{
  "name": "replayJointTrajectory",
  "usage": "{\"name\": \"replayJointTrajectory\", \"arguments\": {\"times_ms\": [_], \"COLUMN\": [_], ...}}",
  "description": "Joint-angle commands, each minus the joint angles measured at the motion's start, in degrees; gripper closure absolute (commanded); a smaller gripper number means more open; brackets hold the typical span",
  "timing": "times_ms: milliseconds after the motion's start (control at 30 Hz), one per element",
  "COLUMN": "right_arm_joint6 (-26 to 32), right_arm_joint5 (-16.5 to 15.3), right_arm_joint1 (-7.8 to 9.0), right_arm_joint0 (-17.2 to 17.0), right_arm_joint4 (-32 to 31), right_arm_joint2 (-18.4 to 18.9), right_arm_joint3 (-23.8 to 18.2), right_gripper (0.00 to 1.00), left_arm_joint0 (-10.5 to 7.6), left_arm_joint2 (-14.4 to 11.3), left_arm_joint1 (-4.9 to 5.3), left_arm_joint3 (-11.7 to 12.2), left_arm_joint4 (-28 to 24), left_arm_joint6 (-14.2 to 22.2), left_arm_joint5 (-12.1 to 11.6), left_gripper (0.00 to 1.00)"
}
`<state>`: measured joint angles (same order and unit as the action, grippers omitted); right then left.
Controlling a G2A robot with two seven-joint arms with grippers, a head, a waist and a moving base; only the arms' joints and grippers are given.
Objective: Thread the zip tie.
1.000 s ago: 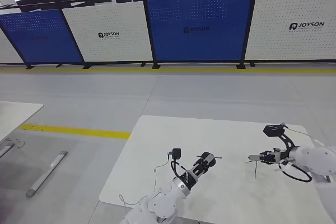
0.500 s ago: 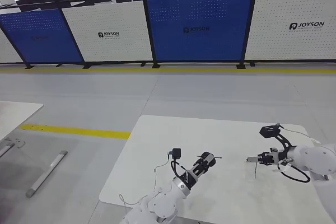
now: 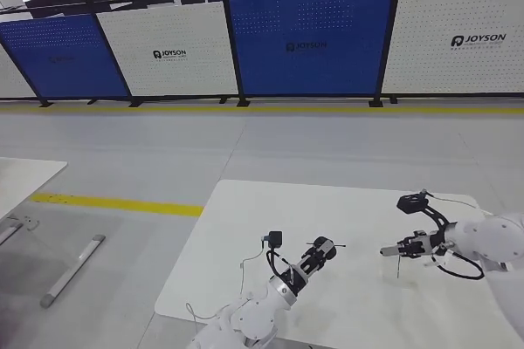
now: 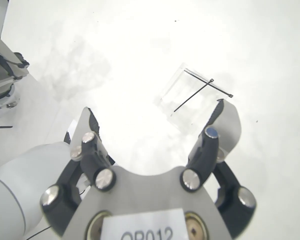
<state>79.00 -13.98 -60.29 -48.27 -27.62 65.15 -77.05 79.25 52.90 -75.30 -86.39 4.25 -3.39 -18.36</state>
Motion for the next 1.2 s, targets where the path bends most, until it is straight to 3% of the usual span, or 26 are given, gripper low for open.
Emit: {"name": "replayJointTrajectory", "arguments": {"times_ms": [0, 233, 267, 300, 333, 433, 467, 533, 867, 1067, 1100, 1133, 1167], "right_arm_joint6": [-0.2, -0.3, -0.5, -0.7, -0.7, -0.8, -0.7, 0.2, -0.5, -3.0, -3.1, -3.5, -3.4], "right_arm_joint5": [1.2, 7.2, 8.6, 9.9, 10.8, 13.6, 14.0, 13.7, 13.4, 19.7, 20.8, 21.9, 22.1], "right_arm_joint1": [-0.03, -0.87, -0.96, -1.02, -1.09, -1.22, -1.28, -1.44, -1.54, -2.0, -2.11, -2.21, -2.33], "right_arm_joint0": [0.1, 3.0, 3.5, 3.7, 3.9, 4.3, 4.5, 4.9, 4.9, 5.2, 5.5, 5.8, 5.9], "right_arm_joint4": [0.4, 0.2, -0.2, -0.5, -0.4, -0.7, -0.7, -0.1, 0.1, -1.6, -2.0, -2.5, -2.5], "right_arm_joint2": [-0.4, -3.8, -4.1, -4.3, -4.5, -5.0, -5.3, -6.0, -6.4, -7.7, -8.1, -8.4, -8.7], "right_arm_joint3": [1.2, 4.9, 5.4, 5.8, 6.0, 6.9, 7.2, 7.9, 8.3, 8.5, 8.7, 8.8, 8.8], "right_gripper": [0.0, 0.0, 0.04, 0.36, 0.51, 0.51, 0.45, 0.0, 0.0, 0.0, 0.19, 0.5, 0.54], "left_arm_joint0": [0.0, 0.0, 0.0, 0.0, 0.0, 0.0, 0.0, 0.0, 0.0, 0.0, 0.0, 0.0, 0.0], "left_arm_joint2": [0.0, 0.0, 0.0, 0.0, 0.0, 0.0, 0.0, 0.0, 0.0, 0.0, 0.0, 0.0, 0.0], "left_arm_joint1": [0.0, 0.0, 0.0, 0.0, 0.0, 0.0, 0.0, 0.0, 0.0, 0.0, 0.0, 0.0, 0.0], "left_arm_joint3": [0.0, 0.0, 0.0, 0.0, 0.0, 0.0, 0.0, 0.0, 0.0, 0.0, 0.0, 0.0, 0.0], "left_arm_joint4": [0.0, 0.0, 0.0, 0.0, 0.0, 0.0, 0.0, 0.0, 0.0, 0.0, 0.0, 0.0, 0.0], "left_arm_joint6": [0.0, 0.0, 0.0, 0.0, 0.0, 0.0, 0.0, 0.0, 0.0, 0.0, 0.0, 0.0, 0.0], "left_arm_joint5": [0.0, 0.0, 0.0, 0.0, 0.0, 0.0, 0.0, 0.0, 0.0, 0.0, 0.0, 0.0, 0.0], "left_gripper": [1.0, 1.0, 1.0, 1.0, 1.0, 1.0, 1.0, 1.0, 1.0, 1.0, 1.0, 1.0, 1.0]}}
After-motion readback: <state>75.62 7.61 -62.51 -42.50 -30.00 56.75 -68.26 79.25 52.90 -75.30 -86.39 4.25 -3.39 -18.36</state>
